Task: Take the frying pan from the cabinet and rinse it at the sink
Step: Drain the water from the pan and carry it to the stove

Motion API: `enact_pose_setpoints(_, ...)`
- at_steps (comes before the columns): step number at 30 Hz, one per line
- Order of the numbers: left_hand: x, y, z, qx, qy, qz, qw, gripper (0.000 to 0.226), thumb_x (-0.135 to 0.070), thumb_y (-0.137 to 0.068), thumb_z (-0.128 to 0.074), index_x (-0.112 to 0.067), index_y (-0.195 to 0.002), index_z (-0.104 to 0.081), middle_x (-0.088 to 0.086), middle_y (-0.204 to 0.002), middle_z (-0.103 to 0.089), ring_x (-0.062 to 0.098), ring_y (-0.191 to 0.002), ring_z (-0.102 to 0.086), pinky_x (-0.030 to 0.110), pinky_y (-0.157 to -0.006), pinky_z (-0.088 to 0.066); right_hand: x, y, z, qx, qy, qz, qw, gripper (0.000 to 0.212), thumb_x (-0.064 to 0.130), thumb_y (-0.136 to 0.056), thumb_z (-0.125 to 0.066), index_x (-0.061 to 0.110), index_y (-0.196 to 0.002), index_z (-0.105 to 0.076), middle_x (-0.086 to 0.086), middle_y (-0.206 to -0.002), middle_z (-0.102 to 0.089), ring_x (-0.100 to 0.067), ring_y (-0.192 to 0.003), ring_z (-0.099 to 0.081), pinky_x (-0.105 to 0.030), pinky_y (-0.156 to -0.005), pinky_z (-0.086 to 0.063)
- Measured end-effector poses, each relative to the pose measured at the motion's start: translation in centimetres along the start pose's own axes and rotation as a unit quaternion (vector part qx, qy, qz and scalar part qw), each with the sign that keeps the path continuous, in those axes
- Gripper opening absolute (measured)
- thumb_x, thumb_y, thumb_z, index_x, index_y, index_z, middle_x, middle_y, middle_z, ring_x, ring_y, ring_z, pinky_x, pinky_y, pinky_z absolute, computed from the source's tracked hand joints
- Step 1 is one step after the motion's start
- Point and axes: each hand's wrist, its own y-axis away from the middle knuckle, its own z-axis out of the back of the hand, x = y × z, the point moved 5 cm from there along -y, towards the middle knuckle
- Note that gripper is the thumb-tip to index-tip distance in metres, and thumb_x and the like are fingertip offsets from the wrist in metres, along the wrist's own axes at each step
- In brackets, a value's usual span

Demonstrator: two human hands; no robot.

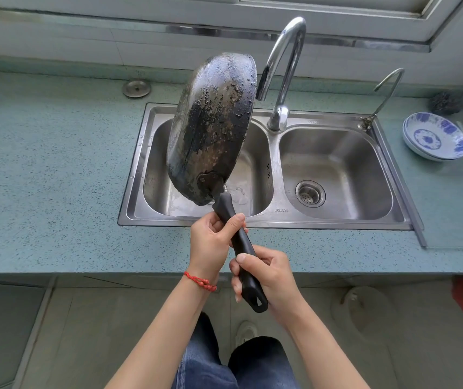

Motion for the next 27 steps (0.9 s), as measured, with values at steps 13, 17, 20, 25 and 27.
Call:
enact_pose_setpoints(13, 0.01, 0.21, 0.23, -0.007, -0.007, -0.003, 1.0, 0.015, -0.008, -0.079, -0.065, -0.011, -0.065, -0.059, -0.004, -0.05, -0.065, 0.009, -0.053, -0.061, 0.026, -0.056, -0.05, 0.1, 0.25, -0.26, 0.006, 0.001, 0.002, 1.0, 0.016, 0.011, -0.075, -0.054, 0.01, -0.059, -0.058, -0.017, -0.057, -0.051, -0.021, -0.038, -0.049, -0.028, -0.041, -0.046)
enact_pose_setpoints(17, -0.02, 0.24, 0.26, -0.009, -0.011, -0.006, 1.0, 0.015, -0.009, -0.078, -0.066, -0.011, -0.065, -0.059, -0.003, -0.05, -0.065, 0.01, -0.054, -0.061, 0.027, -0.056, -0.05, 0.14, 0.3, -0.36, 0.008, -0.006, -0.003, 1.0, 0.015, 0.01, -0.075, -0.054, 0.008, -0.061, -0.058, -0.017, -0.058, -0.05, -0.021, -0.038, -0.049, -0.027, -0.041, -0.046)
enact_pose_setpoints(20, 0.03, 0.3, 0.23, -0.009, -0.012, -0.004, 1.0, 0.014, -0.009, -0.078, -0.066, -0.01, -0.066, -0.059, -0.003, -0.05, -0.065, 0.01, -0.053, -0.061, 0.027, -0.055, -0.05, 0.22, 0.32, -0.36, 0.008, -0.011, -0.004, 1.0, 0.014, 0.01, -0.075, -0.054, 0.006, -0.063, -0.057, -0.016, -0.059, -0.05, -0.02, -0.037, -0.05, -0.027, -0.04, -0.046)
enact_pose_setpoints(25, -0.03, 0.28, 0.19, -0.008, -0.011, -0.005, 1.0, 0.013, -0.009, -0.079, -0.066, -0.008, -0.067, -0.059, -0.004, -0.05, -0.065, 0.01, -0.054, -0.061, 0.03, -0.058, -0.05, 0.23, 0.42, -0.29, 0.011, -0.012, -0.007, 1.0, 0.012, 0.01, -0.076, -0.054, 0.003, -0.067, -0.056, -0.014, -0.06, -0.05, -0.019, -0.038, -0.05, -0.027, -0.04, -0.046)
enact_pose_setpoints(27, -0.02, 0.35, 0.22, -0.006, -0.012, -0.003, 1.0, 0.014, -0.009, -0.079, -0.065, -0.008, -0.067, -0.06, -0.004, -0.051, -0.065, 0.012, -0.055, -0.061, 0.033, -0.06, -0.05, 0.19, 0.44, -0.27, 0.009, -0.006, -0.008, 1.0, 0.012, 0.011, -0.076, -0.054, 0.003, -0.067, -0.057, -0.016, -0.059, -0.05, -0.02, -0.038, -0.05, -0.027, -0.04, -0.046)
